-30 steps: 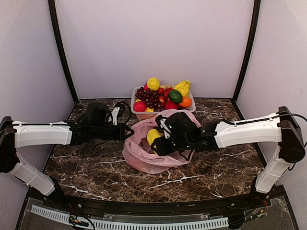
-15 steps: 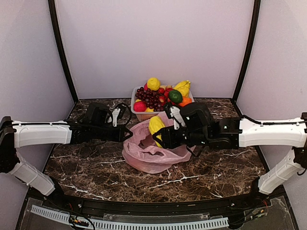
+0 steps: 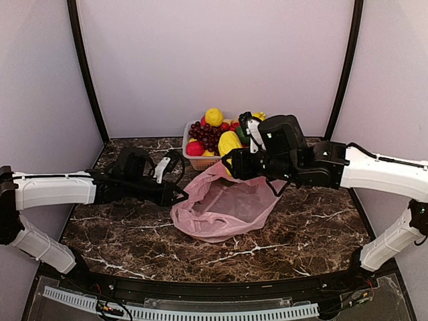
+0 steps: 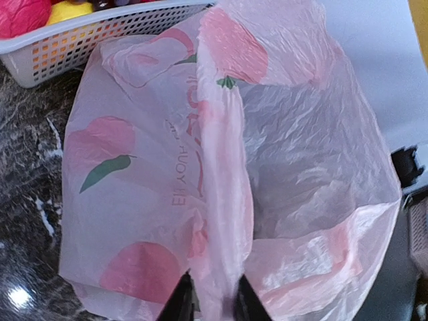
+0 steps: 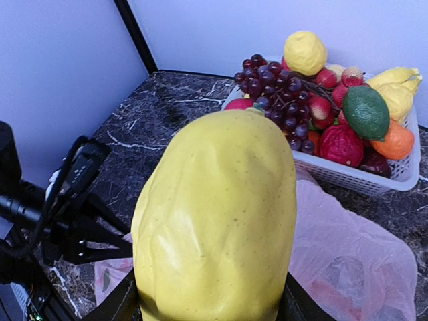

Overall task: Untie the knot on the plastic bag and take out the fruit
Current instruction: Place the fake fruit in the bin.

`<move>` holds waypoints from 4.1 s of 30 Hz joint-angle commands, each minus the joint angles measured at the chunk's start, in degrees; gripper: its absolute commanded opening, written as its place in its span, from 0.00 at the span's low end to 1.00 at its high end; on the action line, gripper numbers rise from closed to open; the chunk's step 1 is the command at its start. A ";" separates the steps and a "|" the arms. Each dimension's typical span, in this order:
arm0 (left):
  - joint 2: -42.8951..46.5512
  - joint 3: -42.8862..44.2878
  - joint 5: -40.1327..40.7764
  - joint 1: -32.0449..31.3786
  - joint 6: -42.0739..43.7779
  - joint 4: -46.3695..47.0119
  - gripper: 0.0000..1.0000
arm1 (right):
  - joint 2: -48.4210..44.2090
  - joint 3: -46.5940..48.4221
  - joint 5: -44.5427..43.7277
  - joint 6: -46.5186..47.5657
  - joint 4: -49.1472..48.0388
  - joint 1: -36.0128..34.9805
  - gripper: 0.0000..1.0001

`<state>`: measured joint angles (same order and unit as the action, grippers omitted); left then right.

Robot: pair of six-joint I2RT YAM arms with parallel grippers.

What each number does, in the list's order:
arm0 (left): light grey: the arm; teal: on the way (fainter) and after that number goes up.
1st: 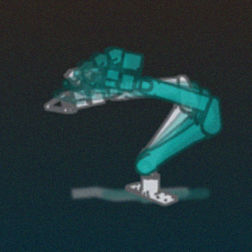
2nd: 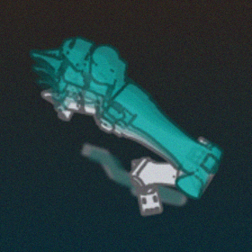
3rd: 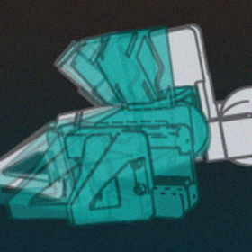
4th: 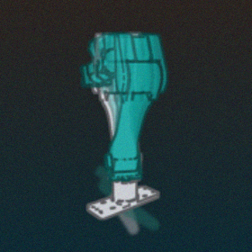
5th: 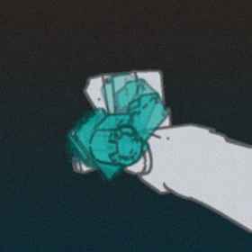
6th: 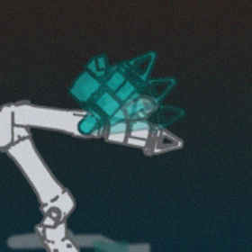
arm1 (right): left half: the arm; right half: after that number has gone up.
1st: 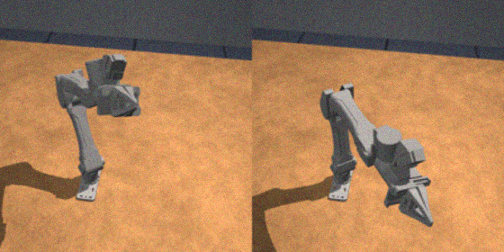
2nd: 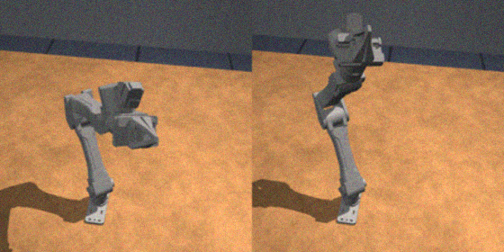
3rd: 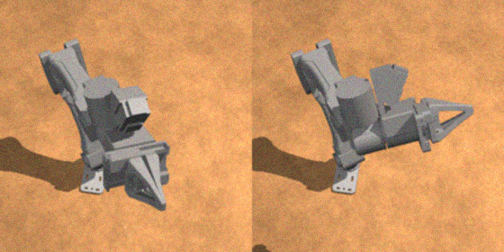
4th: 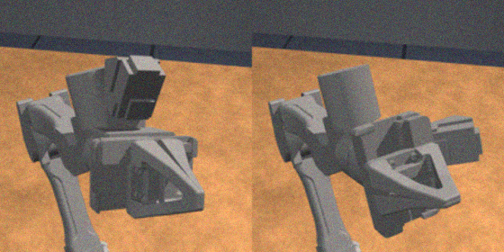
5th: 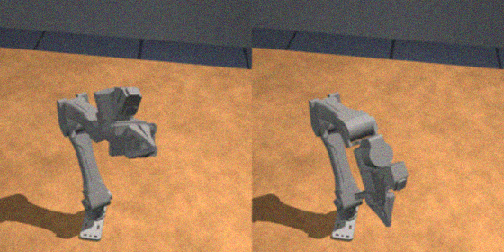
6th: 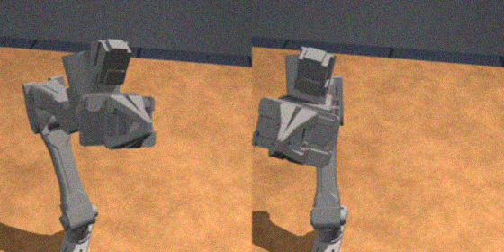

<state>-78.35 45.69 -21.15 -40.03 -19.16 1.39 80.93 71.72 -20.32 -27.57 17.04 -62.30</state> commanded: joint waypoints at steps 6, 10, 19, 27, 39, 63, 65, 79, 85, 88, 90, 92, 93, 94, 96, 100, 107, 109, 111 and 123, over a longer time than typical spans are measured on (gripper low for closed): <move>9.34 5.36 3.58 0.50 1.87 -11.01 0.84 | 4.75 9.28 -0.56 4.80 4.23 8.53 0.39; 12.13 8.19 2.38 4.64 2.34 -16.17 0.97 | 8.90 14.31 0.76 6.56 5.49 11.86 0.39; 13.61 9.80 -5.95 24.09 6.28 -22.02 0.99 | 18.77 23.69 4.75 9.56 6.51 18.06 0.39; 14.76 7.68 -7.69 41.39 9.68 -21.99 0.99 | 27.77 33.46 7.86 11.62 6.49 22.69 0.39; 18.34 3.82 5.31 44.47 13.53 -20.82 0.99 | 40.30 43.83 12.25 14.33 7.13 26.91 0.39; 15.63 3.04 2.22 44.47 12.19 -18.61 0.98 | 53.36 56.86 12.23 16.89 11.18 27.38 0.49; 15.34 3.08 1.86 44.43 12.10 -18.66 0.98 | 53.45 56.99 12.07 16.78 11.19 27.39 0.51; 14.91 3.04 -0.16 44.43 11.86 -18.45 0.98 | 53.61 57.11 12.52 16.28 10.64 27.32 0.67; 14.73 3.09 -0.73 44.45 11.86 -18.44 0.97 | 53.55 57.21 12.74 16.40 10.41 27.32 0.69; 14.71 3.09 -0.74 44.43 11.82 -18.44 0.97 | 53.20 57.17 13.91 16.41 10.05 27.35 0.69; 14.83 3.09 -0.74 44.43 11.86 -18.44 0.97 | 52.80 57.00 14.84 16.37 9.74 27.34 0.70; 14.81 3.04 -0.78 44.44 11.81 -18.44 0.97 | 52.10 56.76 16.14 16.48 9.02 27.35 0.70; 14.80 3.08 -0.86 44.43 11.83 -18.39 0.97 | 51.68 56.52 16.94 16.50 8.58 27.38 0.70; 14.80 3.08 -0.93 44.43 11.92 -18.37 0.97 | 51.11 56.19 17.69 16.50 8.08 27.33 0.71; 14.87 3.09 -1.60 44.47 12.02 -18.29 0.97 | 49.75 55.01 19.31 16.54 6.78 27.32 0.71; 15.04 2.77 -3.65 44.43 11.91 -17.57 0.97 | 46.67 52.13 22.25 16.74 4.08 27.16 0.73; 15.93 1.87 -6.55 44.41 11.34 -16.52 0.97 | 42.23 48.76 23.58 17.35 2.12 26.78 0.75; 16.06 1.78 -7.09 44.35 11.29 -16.36 0.97 | 41.62 48.20 23.40 17.45 2.29 26.64 0.76; 16.18 1.69 -7.96 44.29 11.17 -16.19 0.97 | 40.63 47.29 23.31 17.72 2.28 26.41 0.77; 18.44 -0.18 -5.87 28.09 4.57 -15.92 0.97 | 22.94 26.90 25.15 20.08 2.85 21.95 0.84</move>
<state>-61.58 47.66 -27.64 -6.79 -10.07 -15.07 111.68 105.36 3.84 -8.58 20.62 -37.76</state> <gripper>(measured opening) 0.970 0.831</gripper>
